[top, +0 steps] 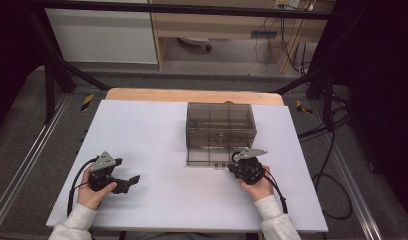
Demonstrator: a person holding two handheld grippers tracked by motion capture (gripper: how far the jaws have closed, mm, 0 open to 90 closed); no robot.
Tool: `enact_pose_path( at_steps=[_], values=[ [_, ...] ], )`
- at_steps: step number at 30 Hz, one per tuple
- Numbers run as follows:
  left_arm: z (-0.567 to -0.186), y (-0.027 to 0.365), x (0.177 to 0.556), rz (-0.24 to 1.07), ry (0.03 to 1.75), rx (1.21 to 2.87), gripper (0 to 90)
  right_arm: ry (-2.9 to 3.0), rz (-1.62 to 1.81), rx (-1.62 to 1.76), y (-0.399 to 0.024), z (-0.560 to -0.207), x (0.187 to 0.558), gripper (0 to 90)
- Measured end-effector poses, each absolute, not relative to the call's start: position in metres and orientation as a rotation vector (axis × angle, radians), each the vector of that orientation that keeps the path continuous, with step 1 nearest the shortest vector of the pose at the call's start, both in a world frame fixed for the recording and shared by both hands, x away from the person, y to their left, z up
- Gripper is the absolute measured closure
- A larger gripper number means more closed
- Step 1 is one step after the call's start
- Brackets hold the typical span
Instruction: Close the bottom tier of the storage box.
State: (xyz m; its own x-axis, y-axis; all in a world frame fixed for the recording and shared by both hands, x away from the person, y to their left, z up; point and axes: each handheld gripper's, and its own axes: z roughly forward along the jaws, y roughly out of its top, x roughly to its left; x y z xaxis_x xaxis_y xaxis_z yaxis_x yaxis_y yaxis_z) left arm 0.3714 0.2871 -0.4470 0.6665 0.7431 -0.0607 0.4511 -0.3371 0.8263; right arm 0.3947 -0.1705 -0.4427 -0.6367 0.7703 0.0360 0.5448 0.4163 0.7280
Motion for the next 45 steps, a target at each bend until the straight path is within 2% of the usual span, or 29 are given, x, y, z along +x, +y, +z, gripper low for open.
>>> enact_pose_path(
  at_steps=[45],
  values=[
    [-0.4469, 0.2875, 0.3713, 0.418, 0.930, 1.991, 1.5, 2.359, 1.035, 1.126, -0.1663, -0.4483, 0.4045, 90.0]
  ],
)
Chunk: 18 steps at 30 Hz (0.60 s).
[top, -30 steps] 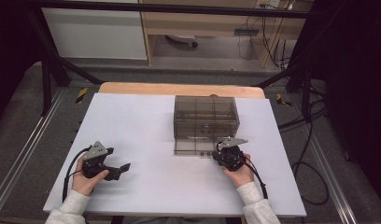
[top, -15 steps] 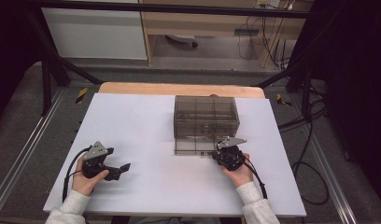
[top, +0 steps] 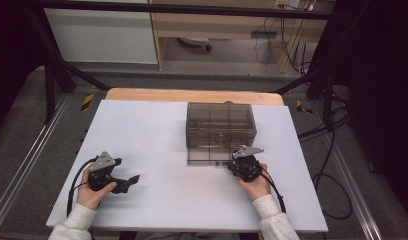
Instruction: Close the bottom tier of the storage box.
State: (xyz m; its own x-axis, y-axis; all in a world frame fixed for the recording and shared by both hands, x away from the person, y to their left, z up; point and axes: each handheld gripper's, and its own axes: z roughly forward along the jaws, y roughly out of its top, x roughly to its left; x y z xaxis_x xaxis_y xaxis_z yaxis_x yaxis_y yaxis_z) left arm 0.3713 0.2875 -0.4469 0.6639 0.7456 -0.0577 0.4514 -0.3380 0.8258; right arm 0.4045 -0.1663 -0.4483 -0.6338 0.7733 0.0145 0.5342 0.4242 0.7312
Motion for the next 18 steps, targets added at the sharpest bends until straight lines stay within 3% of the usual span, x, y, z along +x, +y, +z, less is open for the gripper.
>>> enact_pose_path(
  at_steps=[18],
  values=[
    [-0.4469, 0.2876, 0.3716, 0.418, 0.931, 1.988, 1.5, 2.343, 1.048, 1.132, -0.1661, -0.4483, 0.4077, 90.0]
  ],
)
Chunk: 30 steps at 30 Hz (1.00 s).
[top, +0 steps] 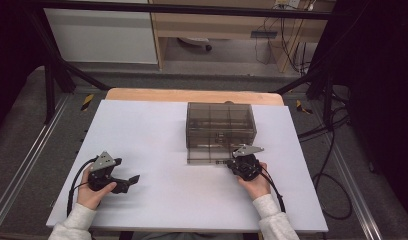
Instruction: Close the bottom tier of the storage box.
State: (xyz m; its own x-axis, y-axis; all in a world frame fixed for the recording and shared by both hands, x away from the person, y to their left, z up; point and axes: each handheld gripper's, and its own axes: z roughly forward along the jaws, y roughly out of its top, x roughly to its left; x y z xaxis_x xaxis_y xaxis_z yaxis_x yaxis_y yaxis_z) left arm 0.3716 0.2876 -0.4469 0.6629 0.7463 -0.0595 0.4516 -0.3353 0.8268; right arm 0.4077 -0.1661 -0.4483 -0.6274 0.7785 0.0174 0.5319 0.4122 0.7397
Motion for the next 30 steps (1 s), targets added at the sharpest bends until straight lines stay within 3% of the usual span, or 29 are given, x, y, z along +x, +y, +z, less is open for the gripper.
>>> enact_pose_path(
  at_steps=[30],
  values=[
    [-0.4474, 0.2872, 0.3718, 0.421, 0.930, 1.995, 1.5, 2.332, 1.052, 1.120, -0.1641, -0.4475, 0.4159, 90.0]
  ],
)
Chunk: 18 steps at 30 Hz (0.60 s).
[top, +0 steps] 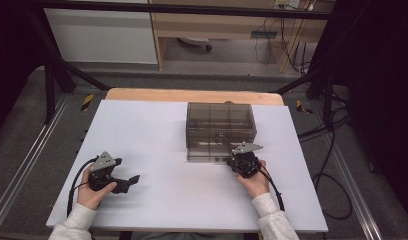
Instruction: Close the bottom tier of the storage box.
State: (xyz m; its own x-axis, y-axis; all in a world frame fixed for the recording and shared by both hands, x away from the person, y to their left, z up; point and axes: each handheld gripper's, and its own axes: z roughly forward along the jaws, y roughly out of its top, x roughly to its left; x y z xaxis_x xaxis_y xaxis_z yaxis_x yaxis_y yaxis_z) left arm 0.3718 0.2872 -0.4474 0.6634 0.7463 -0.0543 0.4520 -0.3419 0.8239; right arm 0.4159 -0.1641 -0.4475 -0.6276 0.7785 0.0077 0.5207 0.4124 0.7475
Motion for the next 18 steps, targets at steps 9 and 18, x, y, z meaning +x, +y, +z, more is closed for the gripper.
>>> enact_pose_path(
  at_steps=[9, 18],
  values=[
    [-0.4472, 0.2872, 0.3718, 0.422, 0.929, 1.995, 1.5, 2.325, 1.053, 1.119, -0.1632, -0.4477, 0.4169, 90.0],
    [-0.4476, 0.2872, 0.3719, 0.421, 0.932, 1.993, 1.5, 2.317, 1.058, 1.116, -0.1628, -0.4482, 0.4186, 90.0]
  ],
)
